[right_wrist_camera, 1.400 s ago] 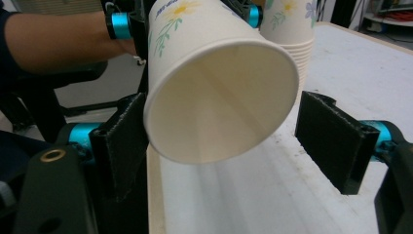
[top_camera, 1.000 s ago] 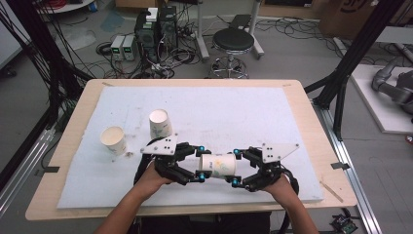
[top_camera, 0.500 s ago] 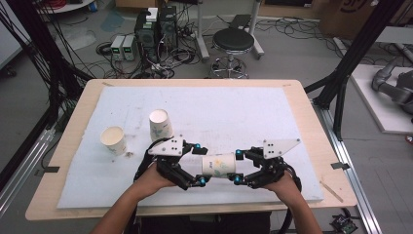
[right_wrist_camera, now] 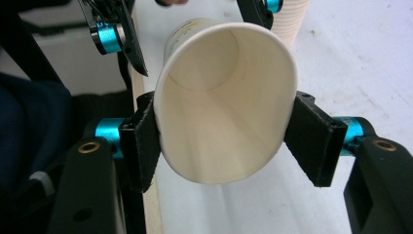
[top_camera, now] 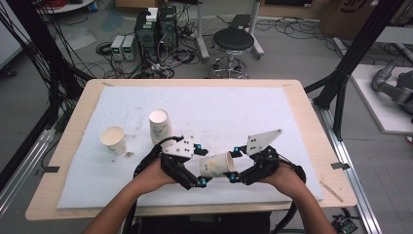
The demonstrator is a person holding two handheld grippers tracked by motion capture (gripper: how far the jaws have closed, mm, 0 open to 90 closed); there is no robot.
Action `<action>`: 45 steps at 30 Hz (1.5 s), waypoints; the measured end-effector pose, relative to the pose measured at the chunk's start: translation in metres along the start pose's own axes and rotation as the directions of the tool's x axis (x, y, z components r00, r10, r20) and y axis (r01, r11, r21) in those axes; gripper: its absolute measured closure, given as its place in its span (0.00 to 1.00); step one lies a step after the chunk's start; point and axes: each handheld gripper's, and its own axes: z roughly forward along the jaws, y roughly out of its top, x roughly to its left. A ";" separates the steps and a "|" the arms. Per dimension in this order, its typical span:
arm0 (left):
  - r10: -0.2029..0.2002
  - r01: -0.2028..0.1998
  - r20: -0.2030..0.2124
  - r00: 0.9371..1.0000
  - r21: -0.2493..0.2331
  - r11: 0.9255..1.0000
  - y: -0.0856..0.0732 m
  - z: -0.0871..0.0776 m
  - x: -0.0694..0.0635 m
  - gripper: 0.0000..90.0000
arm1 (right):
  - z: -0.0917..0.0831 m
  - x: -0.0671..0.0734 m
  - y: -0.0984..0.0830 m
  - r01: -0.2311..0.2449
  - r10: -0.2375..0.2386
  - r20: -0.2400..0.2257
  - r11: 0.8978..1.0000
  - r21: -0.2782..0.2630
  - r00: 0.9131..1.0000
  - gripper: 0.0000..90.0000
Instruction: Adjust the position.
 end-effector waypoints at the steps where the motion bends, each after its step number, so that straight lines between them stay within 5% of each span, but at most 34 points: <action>1: 0.003 -0.003 0.002 1.000 0.006 1.000 0.000 0.001 0.000 0.18 | 0.001 0.000 0.003 0.009 -0.009 0.003 1.000 0.018 1.000 0.39; 16: 0.035 -0.035 0.009 0.999 0.094 0.995 0.000 0.007 0.000 0.21 | 0.010 0.002 0.023 0.066 -0.069 0.013 0.984 0.167 0.998 0.39; 30: 0.040 -0.045 0.029 0.999 0.173 0.984 0.004 0.018 0.000 0.23 | 0.020 0.007 0.038 0.142 -0.155 0.020 0.943 0.302 0.988 0.39; 45: 0.035 -0.048 0.064 0.997 0.205 0.978 0.004 0.027 -0.001 0.38 | 0.027 0.014 0.045 0.157 -0.172 0.007 0.913 0.377 0.985 0.39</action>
